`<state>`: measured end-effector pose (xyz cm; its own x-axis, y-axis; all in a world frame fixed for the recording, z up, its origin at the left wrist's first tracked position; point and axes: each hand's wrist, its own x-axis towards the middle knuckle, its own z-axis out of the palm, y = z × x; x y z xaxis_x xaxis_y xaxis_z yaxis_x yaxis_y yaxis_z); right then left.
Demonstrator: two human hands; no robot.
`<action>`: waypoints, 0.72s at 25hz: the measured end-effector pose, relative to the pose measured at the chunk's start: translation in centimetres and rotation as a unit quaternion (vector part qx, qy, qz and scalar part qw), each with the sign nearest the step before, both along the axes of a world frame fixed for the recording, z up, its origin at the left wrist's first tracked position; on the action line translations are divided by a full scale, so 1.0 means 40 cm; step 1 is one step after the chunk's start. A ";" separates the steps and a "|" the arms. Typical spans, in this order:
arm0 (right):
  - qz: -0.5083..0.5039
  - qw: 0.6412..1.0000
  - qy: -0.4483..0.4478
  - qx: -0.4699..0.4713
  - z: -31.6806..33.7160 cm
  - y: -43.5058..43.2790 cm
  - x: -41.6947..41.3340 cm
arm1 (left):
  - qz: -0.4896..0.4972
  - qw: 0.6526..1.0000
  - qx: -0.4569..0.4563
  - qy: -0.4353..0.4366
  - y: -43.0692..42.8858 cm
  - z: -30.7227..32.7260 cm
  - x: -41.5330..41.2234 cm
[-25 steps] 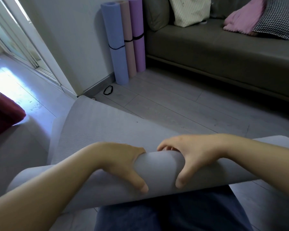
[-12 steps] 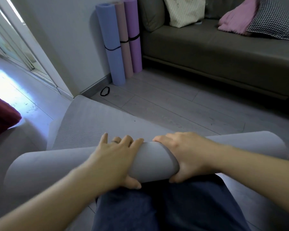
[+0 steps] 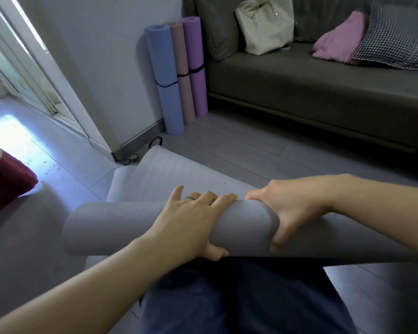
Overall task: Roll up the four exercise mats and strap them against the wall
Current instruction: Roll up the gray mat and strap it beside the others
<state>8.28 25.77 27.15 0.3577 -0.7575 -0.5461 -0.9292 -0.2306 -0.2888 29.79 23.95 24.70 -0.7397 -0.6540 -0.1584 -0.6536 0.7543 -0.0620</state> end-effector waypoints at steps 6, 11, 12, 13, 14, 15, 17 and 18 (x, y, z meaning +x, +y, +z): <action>-0.045 0.994 -0.042 0.091 -0.046 0.024 -0.007 | -0.026 0.993 0.112 0.005 -0.029 -0.015 -0.008; -0.079 0.994 -0.003 -0.081 -0.039 0.096 -0.022 | -0.009 0.961 0.270 -0.059 -0.115 0.007 -0.054; -0.062 0.988 0.025 -0.139 -0.042 0.118 -0.008 | -0.003 0.951 0.298 -0.078 -0.135 0.009 -0.063; -0.047 0.981 0.047 -0.182 -0.051 0.140 0.010 | -0.002 0.942 0.320 -0.098 -0.154 0.009 -0.073; -0.036 0.975 0.067 -0.207 -0.068 0.157 0.028 | 0.002 0.933 0.340 -0.113 -0.172 0.008 -0.085; -0.028 0.971 0.087 -0.221 -0.091 0.165 0.041 | 0.011 0.924 0.361 -0.124 -0.186 0.010 -0.096; -0.030 0.965 0.111 -0.235 -0.138 0.156 0.044 | 0.027 0.910 0.393 -0.128 -0.207 0.007 -0.106; -0.037 0.964 0.109 -0.240 -0.155 0.145 0.038 | 0.029 0.910 0.395 -0.119 -0.212 0.002 -0.103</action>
